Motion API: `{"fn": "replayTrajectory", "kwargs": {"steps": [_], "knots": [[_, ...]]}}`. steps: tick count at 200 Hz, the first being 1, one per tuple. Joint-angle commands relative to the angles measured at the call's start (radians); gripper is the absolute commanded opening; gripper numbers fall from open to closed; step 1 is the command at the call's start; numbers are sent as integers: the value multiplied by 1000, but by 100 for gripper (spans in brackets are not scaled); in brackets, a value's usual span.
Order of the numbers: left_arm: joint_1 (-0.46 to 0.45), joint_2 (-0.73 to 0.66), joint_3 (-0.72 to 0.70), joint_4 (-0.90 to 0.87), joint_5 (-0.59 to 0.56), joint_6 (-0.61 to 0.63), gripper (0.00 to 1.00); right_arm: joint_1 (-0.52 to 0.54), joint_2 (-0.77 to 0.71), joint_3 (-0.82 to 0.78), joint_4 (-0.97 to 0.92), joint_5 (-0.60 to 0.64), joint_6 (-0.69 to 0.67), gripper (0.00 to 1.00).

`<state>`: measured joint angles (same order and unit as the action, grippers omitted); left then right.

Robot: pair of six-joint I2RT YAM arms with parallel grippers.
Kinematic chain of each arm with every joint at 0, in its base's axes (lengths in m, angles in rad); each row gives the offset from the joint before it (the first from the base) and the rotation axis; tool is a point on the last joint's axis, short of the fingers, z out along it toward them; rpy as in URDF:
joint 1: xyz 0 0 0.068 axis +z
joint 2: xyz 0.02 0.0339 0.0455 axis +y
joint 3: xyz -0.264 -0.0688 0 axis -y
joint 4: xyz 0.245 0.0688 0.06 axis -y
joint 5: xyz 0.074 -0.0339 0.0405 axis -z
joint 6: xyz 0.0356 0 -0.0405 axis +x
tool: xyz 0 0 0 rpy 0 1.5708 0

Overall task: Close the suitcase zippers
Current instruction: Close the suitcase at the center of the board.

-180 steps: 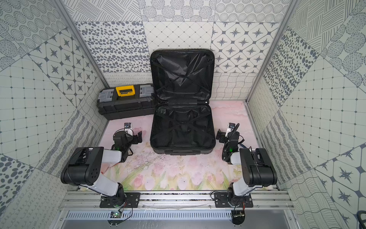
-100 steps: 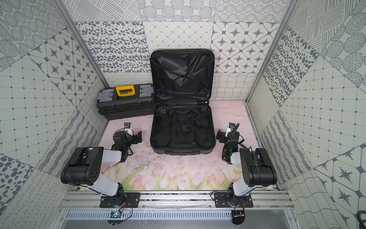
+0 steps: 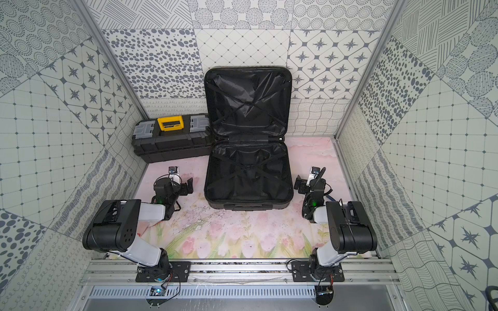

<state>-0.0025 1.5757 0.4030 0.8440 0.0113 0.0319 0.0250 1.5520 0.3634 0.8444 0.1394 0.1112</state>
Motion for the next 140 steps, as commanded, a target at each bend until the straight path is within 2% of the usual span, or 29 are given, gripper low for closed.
{"fn": "replayTrajectory", "kwargs": {"steps": [1, 39, 53, 69, 90, 103, 120, 140], "knots": [[11, -58, -9, 9, -37, -19, 98, 1, -64, 31, -34, 7, -20, 98], [8, -338, 20, -221, -85, -53, 98, 0, -301, 69, -279, -73, -21, 98], [8, -447, 74, -361, -81, -89, 98, -1, -389, 104, -392, -137, -5, 98], [9, -543, 169, -559, -69, -157, 98, 2, -484, 171, -554, -267, 2, 98], [3, -626, 276, -758, -14, -300, 98, 12, -553, 282, -764, -389, 21, 98], [-9, -649, 342, -877, 26, -403, 97, 38, -570, 347, -898, -421, 11, 98], [-40, -654, 412, -992, 77, -553, 94, 93, -565, 432, -1067, -405, -11, 98], [-104, -647, 458, -1032, 102, -721, 92, 140, -525, 512, -1231, -382, 7, 98]]}}
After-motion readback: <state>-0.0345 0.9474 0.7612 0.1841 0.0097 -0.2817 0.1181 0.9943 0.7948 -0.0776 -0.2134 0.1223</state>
